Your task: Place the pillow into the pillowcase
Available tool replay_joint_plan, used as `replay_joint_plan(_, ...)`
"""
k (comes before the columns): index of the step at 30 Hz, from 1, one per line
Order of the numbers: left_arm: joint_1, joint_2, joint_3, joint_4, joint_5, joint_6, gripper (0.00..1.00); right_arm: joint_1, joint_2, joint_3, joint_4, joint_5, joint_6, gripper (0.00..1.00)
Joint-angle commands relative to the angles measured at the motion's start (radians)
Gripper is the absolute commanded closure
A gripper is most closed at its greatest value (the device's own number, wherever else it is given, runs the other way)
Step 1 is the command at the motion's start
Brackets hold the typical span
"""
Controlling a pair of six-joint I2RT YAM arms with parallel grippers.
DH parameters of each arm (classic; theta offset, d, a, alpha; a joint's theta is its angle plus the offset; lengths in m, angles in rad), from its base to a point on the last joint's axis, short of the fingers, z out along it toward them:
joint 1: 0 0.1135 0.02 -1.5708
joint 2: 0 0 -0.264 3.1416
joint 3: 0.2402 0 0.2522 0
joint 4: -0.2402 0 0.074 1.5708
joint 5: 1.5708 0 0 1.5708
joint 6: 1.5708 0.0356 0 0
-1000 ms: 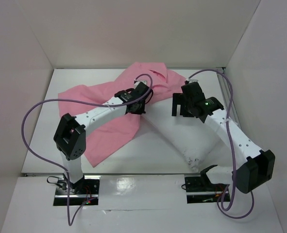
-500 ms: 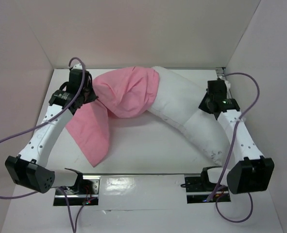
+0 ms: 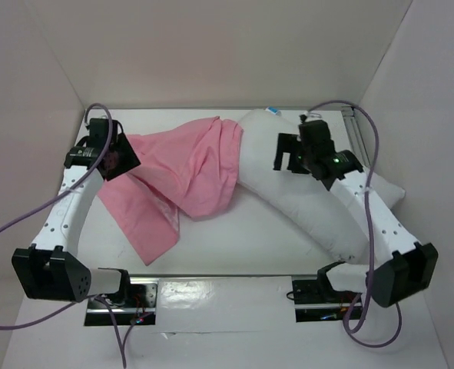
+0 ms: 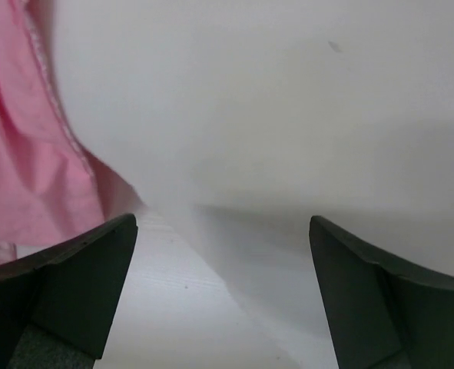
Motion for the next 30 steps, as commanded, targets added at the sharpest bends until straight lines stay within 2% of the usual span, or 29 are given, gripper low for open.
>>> replay_joint_plan(1,0.039,-0.045,-0.014,-0.029,0.022,-0.038,0.29,0.15,0.174,0.155,-0.045,0.168,-0.052,0.0)
replay_joint_plan(3,0.052,-0.061,-0.034,-0.02,0.051,-0.049,0.29,0.21,0.287,0.267,-0.094,0.241,-0.052,0.0)
replay_joint_plan(4,0.052,-0.071,-0.044,-0.02,0.063,-0.049,0.29,0.224,0.392,0.298,-0.113,0.27,-0.052,0.0)
replay_joint_plan(6,0.052,-0.072,-0.074,-0.006,0.098,-0.049,0.29,0.233,0.483,0.364,-0.113,0.358,-0.062,0.0)
replay_joint_plan(9,0.042,-0.072,-0.106,0.003,0.132,-0.049,0.29,0.168,0.647,0.456,-0.087,0.338,-0.062,0.0)
replay_joint_plan(10,0.03,-0.072,-0.107,0.003,0.132,-0.049,0.29,0.145,0.71,0.476,-0.078,0.314,-0.062,0.04)
replay_joint_plan(11,0.03,-0.072,-0.119,0.003,0.132,-0.049,0.29,0.123,0.734,0.494,-0.065,0.259,-0.047,0.17)
replay_joint_plan(12,0.03,-0.072,-0.131,0.003,0.132,-0.049,0.29,0.077,0.754,0.531,-0.055,0.242,-0.03,0.64)
replay_joint_plan(13,0.021,-0.072,-0.14,0.003,0.132,-0.049,0.3,0.053,0.78,0.546,-0.044,0.231,0.027,0.92)
replay_joint_plan(14,0.021,-0.072,-0.14,0.003,0.132,-0.049,0.3,0.024,0.78,0.563,-0.044,0.244,0.071,1.0)
replay_joint_plan(19,0.012,-0.062,-0.159,0.003,0.132,-0.058,0.3,-0.156,0.737,0.521,0.033,0.261,0.265,1.0)
replay_joint_plan(22,0.012,-0.052,-0.159,0.003,0.099,-0.058,0.29,-0.205,0.723,0.511,0.083,0.249,0.277,1.0)
replay_joint_plan(24,0.042,-0.039,-0.159,-0.007,0.098,-0.078,0.29,-0.225,0.723,0.536,0.108,0.158,0.231,1.0)
replay_joint_plan(26,0.061,-0.007,-0.168,-0.032,0.076,-0.101,0.28,-0.205,0.732,0.565,0.143,0.052,0.144,0.76)
replay_joint_plan(27,0.081,0.002,-0.168,-0.041,0.075,-0.133,0.28,-0.182,0.722,0.58,0.152,0.018,0.117,0.57)
replay_joint_plan(28,0.09,0.002,-0.189,-0.041,0.065,-0.147,0.28,-0.155,0.712,0.58,0.163,-0.001,0.093,0.22)
replay_joint_plan(30,0.117,0.011,-0.22,-0.05,0.065,-0.191,0.26,-0.048,0.703,0.591,0.163,-0.001,0.037,0.05)
